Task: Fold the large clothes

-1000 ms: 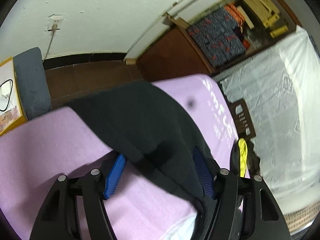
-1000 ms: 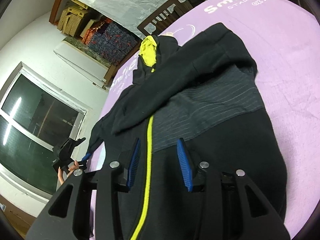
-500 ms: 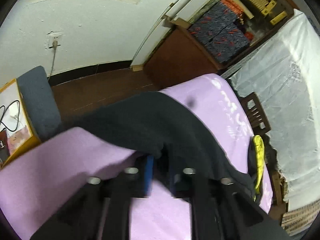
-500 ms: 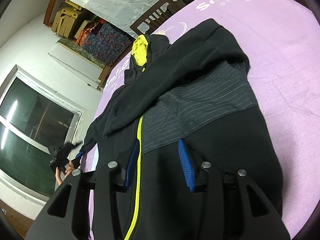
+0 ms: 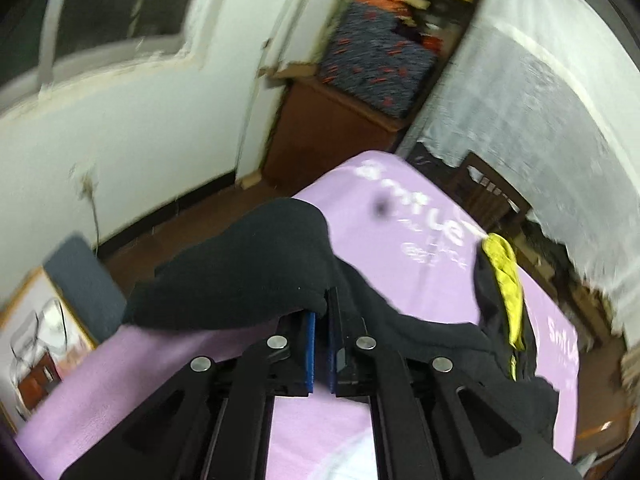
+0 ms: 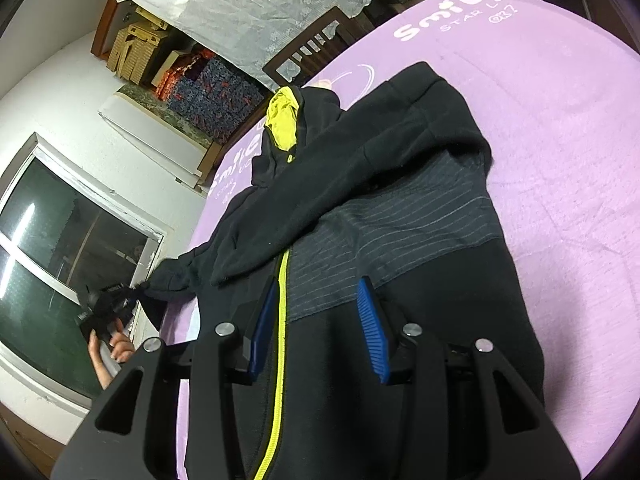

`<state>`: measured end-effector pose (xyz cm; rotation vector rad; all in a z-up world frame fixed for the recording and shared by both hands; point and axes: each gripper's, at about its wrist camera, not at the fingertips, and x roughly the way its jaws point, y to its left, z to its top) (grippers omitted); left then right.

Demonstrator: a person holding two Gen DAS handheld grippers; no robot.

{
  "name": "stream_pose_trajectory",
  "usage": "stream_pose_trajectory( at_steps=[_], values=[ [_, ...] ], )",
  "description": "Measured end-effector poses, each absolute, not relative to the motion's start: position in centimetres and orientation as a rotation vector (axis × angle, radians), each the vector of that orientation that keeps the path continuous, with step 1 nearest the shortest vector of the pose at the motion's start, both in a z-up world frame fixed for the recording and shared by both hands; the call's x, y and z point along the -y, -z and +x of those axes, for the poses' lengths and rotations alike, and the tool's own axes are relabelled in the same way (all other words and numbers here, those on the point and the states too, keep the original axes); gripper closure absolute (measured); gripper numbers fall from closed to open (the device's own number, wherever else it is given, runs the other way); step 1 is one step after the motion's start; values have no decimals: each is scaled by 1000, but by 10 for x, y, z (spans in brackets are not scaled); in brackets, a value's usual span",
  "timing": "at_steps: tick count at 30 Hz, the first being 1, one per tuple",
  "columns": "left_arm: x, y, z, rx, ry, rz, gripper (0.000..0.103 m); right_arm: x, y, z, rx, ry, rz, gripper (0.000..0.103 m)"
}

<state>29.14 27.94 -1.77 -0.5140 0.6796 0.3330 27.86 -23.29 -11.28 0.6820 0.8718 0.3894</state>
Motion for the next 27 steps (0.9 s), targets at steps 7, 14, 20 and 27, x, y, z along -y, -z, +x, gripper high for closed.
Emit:
stream_pose_trajectory(
  at_steps=[7, 14, 20, 27],
  values=[
    [-176, -32, 308, -632, -203, -295, 99, 237, 111, 275, -868, -400, 705, 62],
    [-64, -28, 320, -655, -36, -151, 99, 247, 106, 273, -847, -397, 736, 62],
    [9, 55, 348, -839, 38, -49, 98, 259, 106, 269, -831, -380, 769, 62],
    [22, 107, 360, -925, 41, 15, 97, 267, 108, 270, -830, -358, 795, 62]
  ],
)
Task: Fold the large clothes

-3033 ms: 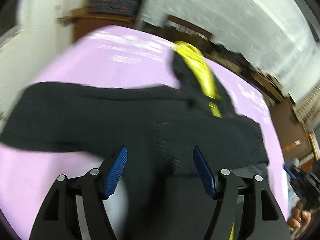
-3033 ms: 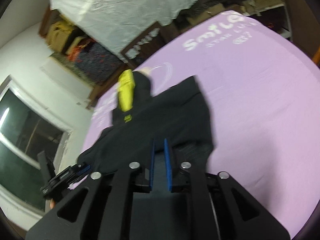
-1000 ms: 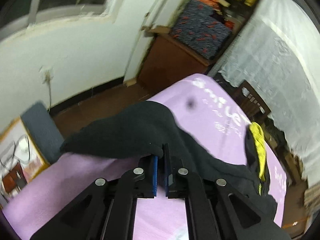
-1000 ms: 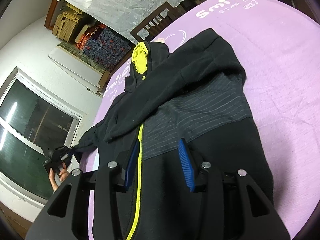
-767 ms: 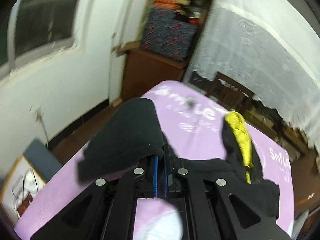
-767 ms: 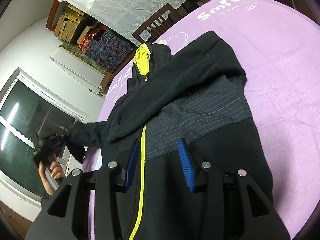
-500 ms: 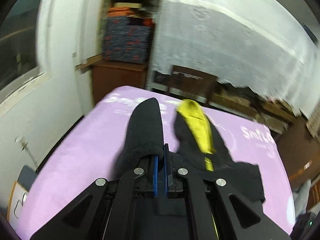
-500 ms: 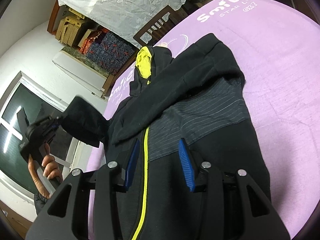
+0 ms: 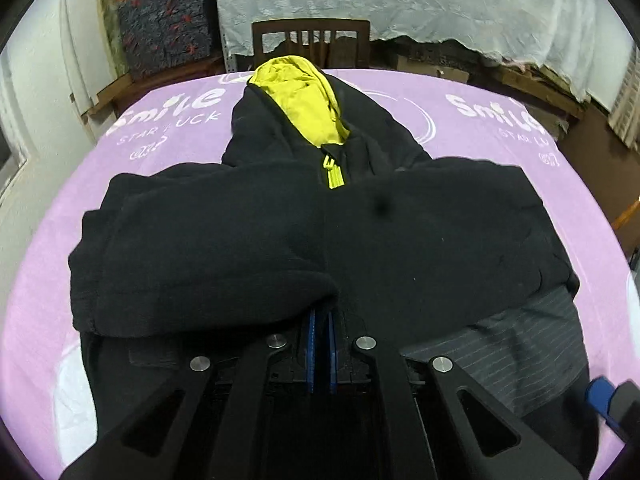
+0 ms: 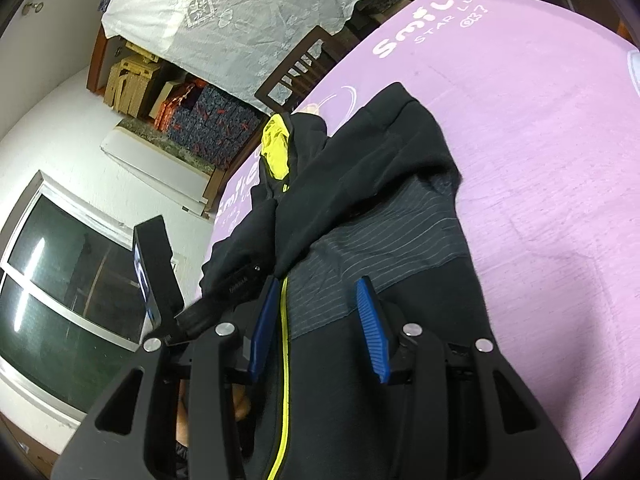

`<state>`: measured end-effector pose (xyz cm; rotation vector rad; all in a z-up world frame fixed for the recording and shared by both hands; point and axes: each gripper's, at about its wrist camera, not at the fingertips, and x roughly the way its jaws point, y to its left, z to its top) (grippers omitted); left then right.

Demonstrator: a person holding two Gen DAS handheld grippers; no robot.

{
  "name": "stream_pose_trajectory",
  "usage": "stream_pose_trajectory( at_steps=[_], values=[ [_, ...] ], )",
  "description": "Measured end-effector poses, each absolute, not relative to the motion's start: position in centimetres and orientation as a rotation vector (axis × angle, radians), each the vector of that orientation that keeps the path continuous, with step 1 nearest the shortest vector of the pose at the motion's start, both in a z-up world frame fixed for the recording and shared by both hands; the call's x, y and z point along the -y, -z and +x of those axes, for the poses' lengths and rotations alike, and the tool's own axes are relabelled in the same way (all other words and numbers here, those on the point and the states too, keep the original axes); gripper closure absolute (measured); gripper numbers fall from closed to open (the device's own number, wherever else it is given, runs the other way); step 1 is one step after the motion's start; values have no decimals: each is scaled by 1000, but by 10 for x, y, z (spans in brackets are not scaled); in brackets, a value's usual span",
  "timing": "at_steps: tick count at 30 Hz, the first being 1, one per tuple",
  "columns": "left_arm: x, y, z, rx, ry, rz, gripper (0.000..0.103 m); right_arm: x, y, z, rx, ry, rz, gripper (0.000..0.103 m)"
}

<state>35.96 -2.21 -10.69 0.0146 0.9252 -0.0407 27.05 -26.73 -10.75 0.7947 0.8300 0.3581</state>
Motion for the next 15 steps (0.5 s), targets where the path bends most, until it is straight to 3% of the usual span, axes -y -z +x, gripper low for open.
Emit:
stream_pose_trajectory(
  at_steps=[2, 4, 6, 7, 8, 11, 15],
  values=[
    [18, 105, 359, -940, 62, -6, 97, 266, 108, 272, -834, -356, 790, 62],
    [9, 93, 352, -935, 107, -48, 87, 266, 109, 273, -837, -356, 782, 62],
    [-2, 80, 338, -914, 130, -54, 55, 264, 109, 275, -838, -348, 767, 62],
    [-8, 72, 331, -896, 122, -53, 32, 263, 110, 275, -838, -348, 763, 62],
    [-21, 63, 322, -862, 107, -56, 25, 262, 110, 275, -836, -352, 758, 63],
    [-55, 50, 309, -813, 42, -71, 17, 251, 106, 275, -827, -358, 699, 62],
    [-133, 59, 307, -829, -88, -210, 17, 226, 94, 267, -776, -377, 544, 61]
  ],
)
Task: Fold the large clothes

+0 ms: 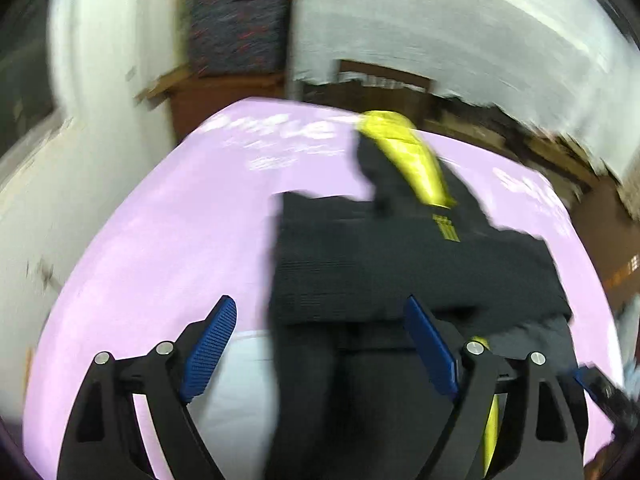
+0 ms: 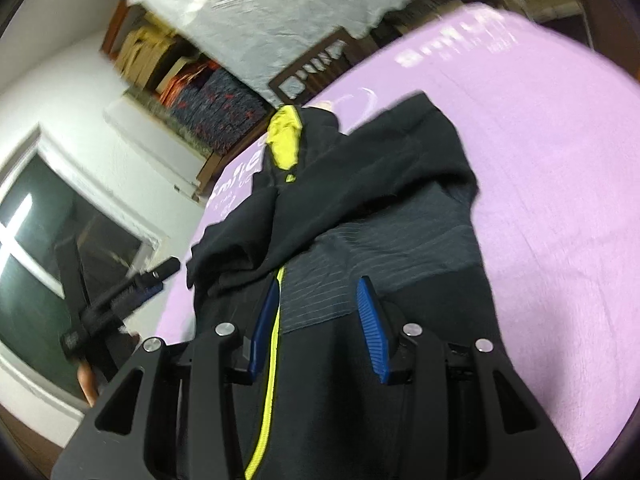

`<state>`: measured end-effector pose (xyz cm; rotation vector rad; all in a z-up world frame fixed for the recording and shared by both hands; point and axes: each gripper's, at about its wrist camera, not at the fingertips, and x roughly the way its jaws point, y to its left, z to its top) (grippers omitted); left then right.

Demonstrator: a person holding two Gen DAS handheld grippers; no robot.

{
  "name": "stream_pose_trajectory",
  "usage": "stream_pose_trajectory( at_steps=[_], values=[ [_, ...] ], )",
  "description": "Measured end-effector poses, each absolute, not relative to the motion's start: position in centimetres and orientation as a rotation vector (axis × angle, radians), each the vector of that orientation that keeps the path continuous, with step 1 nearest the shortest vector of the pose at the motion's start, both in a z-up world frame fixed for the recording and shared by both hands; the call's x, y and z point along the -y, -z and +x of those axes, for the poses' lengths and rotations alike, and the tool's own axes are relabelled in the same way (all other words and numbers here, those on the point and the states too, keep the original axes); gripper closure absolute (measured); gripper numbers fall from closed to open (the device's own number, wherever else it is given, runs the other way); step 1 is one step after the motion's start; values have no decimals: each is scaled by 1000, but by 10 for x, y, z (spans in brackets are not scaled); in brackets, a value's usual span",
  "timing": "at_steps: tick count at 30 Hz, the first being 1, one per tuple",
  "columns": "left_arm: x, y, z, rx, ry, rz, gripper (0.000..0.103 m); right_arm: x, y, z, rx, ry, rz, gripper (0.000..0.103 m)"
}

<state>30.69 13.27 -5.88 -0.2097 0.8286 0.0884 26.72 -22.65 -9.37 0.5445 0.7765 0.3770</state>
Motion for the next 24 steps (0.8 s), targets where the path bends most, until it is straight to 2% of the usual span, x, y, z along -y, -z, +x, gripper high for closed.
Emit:
stream_pose_trajectory(
  at_steps=[4, 11, 15, 18, 24],
  values=[
    [-179, 82, 312, -885, -116, -307, 17, 175, 74, 270, -771, -443, 355, 57],
    [-194, 106, 315, -925, -117, -275, 17, 48, 35, 292, -731, -564, -107, 52],
    [-200, 108, 312, -940, -113, -277, 17, -5, 51, 307, -705, -547, -352, 51],
    [-206, 107, 312, -948, -129, -292, 17, -34, 77, 319, -664, -503, -568, 45],
    [-222, 99, 314, -930, -167, -327, 17, -56, 102, 340, -626, -494, -715, 46]
  ],
)
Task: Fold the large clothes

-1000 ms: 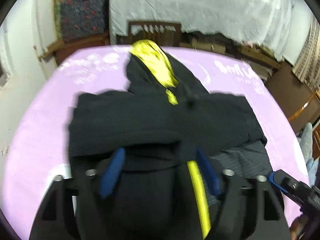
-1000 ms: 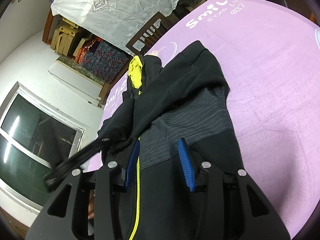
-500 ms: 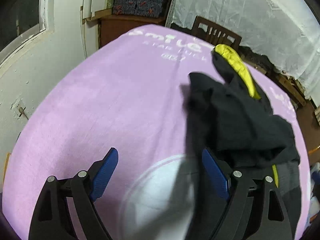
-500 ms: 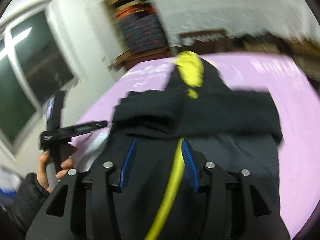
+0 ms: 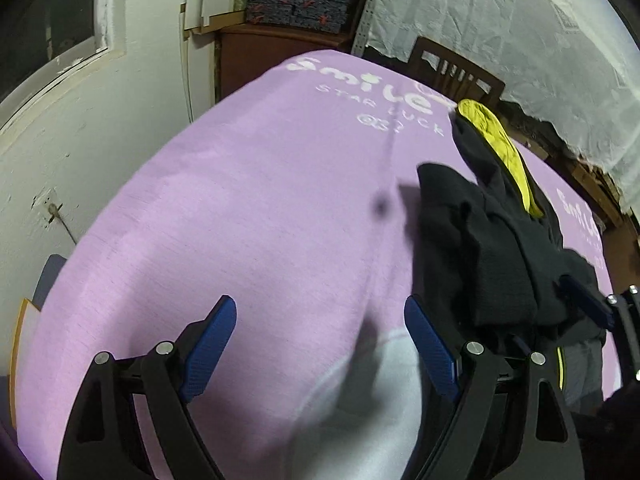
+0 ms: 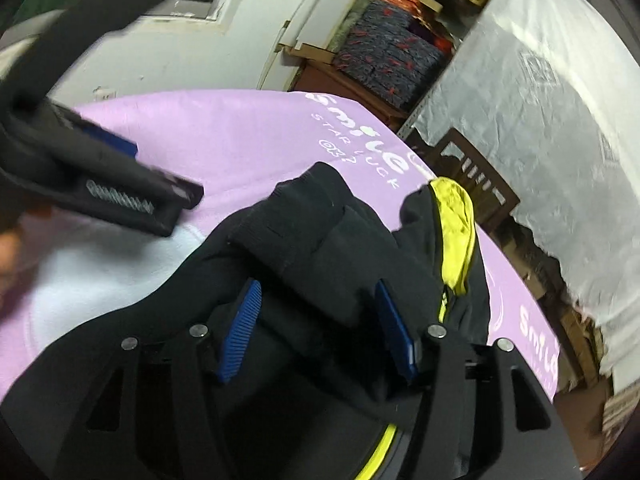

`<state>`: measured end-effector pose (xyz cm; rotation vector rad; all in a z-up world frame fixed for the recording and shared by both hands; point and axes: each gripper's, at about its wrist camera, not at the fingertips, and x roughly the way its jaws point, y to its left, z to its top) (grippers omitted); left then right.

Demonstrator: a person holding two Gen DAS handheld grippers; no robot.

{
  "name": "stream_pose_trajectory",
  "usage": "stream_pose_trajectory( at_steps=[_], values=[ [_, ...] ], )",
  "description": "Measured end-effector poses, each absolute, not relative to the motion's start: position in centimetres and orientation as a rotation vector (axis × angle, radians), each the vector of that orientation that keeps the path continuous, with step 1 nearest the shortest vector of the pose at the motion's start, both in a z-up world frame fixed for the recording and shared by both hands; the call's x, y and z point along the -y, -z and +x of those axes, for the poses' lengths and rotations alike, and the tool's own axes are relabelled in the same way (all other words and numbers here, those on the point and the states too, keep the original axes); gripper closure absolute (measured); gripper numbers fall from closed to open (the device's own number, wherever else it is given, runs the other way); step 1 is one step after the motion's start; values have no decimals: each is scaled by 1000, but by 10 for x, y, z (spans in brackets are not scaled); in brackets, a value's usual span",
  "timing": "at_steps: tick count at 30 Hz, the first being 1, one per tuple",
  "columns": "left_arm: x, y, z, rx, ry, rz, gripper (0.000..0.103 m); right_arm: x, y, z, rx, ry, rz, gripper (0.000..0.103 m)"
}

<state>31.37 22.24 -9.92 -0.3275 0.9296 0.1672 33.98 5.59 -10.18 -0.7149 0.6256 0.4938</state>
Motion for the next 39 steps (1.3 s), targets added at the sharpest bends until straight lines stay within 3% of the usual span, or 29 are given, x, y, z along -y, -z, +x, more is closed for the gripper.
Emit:
stream_pose_trajectory(
  at_steps=[1, 2, 4, 5, 9, 16, 25, 33, 39],
  values=[
    [-225, 99, 314, -930, -171, -335, 17, -57, 103, 345, -630, -499, -712, 51],
    [-228, 100, 315, -934, -175, -345, 17, -56, 102, 349, -638, -509, -699, 70],
    [-231, 102, 315, -943, -179, -362, 17, -52, 97, 358, -668, -533, -628, 85],
    [-232, 104, 316, -947, -178, -368, 17, -50, 94, 357, -666, -535, -605, 86],
    [-222, 102, 315, -937, -151, -330, 17, -25, 67, 360, -684, -570, -418, 87],
    [-177, 95, 308, -877, -123, -117, 17, 112, 27, 379, -713, -466, 212, 89],
    [-141, 111, 317, -893, -135, 54, 17, 262, 112, 387, -874, -246, 729, 90],
    [-141, 115, 332, -910, -220, 92, 13, 253, 125, 390, -899, -250, 653, 90],
    [-166, 116, 329, -958, -199, -39, 11, 276, 130, 381, -902, -258, 718, 75]
  ],
)
